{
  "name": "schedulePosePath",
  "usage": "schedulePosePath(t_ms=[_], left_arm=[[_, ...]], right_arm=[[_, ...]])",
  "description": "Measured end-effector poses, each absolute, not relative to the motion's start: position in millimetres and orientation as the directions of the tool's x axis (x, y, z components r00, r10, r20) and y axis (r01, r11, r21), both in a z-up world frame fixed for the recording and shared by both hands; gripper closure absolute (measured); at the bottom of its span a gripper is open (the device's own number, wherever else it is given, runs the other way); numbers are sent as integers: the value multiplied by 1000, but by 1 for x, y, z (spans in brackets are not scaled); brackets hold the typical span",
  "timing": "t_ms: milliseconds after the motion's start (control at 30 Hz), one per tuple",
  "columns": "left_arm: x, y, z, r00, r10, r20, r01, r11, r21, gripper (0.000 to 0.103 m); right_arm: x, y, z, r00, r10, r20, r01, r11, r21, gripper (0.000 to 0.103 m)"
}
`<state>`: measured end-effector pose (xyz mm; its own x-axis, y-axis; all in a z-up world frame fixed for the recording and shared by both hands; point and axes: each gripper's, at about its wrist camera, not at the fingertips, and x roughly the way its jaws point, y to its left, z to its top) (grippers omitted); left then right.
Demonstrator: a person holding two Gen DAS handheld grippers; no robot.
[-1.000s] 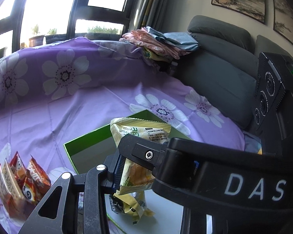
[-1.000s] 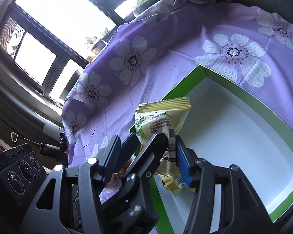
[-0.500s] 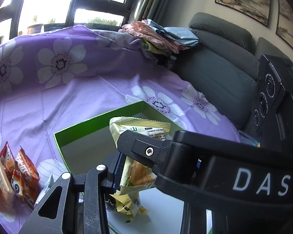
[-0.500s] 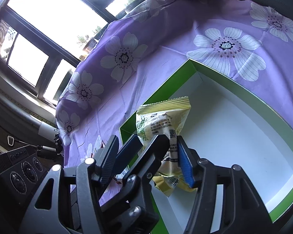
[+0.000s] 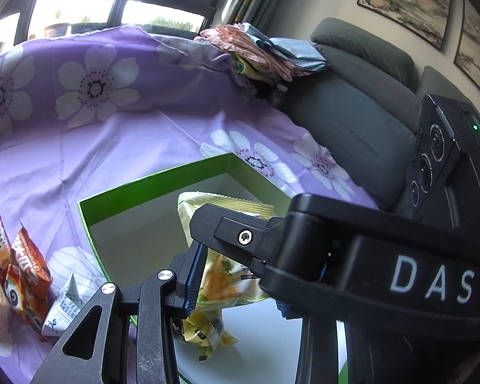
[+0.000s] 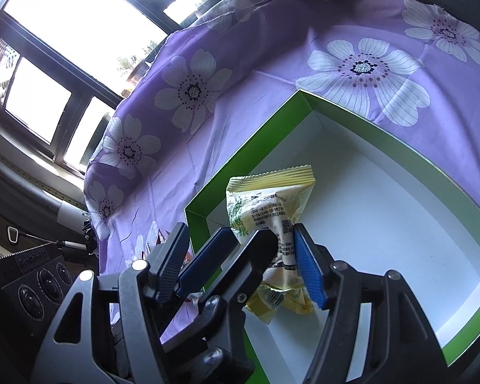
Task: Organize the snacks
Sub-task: 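Carry the white-and-green bag into the box and open the right gripper, then move the right gripper back over the snack pile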
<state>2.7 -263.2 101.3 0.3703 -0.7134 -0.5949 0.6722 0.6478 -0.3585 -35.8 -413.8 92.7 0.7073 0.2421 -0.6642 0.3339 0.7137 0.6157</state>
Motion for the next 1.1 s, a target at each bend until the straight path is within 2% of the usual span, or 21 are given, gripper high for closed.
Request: schedulePosePath(t_ms=[133, 333, 533, 667, 733, 833, 900, 1100], left_arm=[[4, -261, 101, 350, -729, -588, 668, 634, -388, 66], [1, -250, 108, 412, -689, -597, 657, 678, -330, 66], [5, -215, 119, 466, -664, -585, 607, 721, -335, 66], [4, -189, 122, 559, -562, -610, 542, 804, -244, 66], [5, -170, 121, 577, -534, -618, 506, 828, -243, 66], [7, -133, 122, 591, -512, -623, 462, 848, -259, 59], [8, -103, 122, 614, -473, -632, 404, 876, -263, 51], [8, -23, 105, 693, -308, -652, 178, 949, -260, 30]], right_arm=[[-36, -413, 94, 716, 253, -651, 319, 711, 627, 36], [-36, -413, 94, 713, 225, -664, 341, 716, 610, 32], [-38, -409, 98, 726, 210, -655, 337, 721, 605, 29], [-35, -400, 103, 732, 210, -649, 314, 741, 594, 28], [-33, -394, 106, 732, 197, -652, 311, 755, 577, 28], [-31, -384, 112, 739, 164, -653, 304, 784, 541, 26], [-32, -376, 119, 754, 114, -647, 299, 817, 492, 17], [-25, -353, 126, 792, 140, -595, 224, 840, 495, 16]])
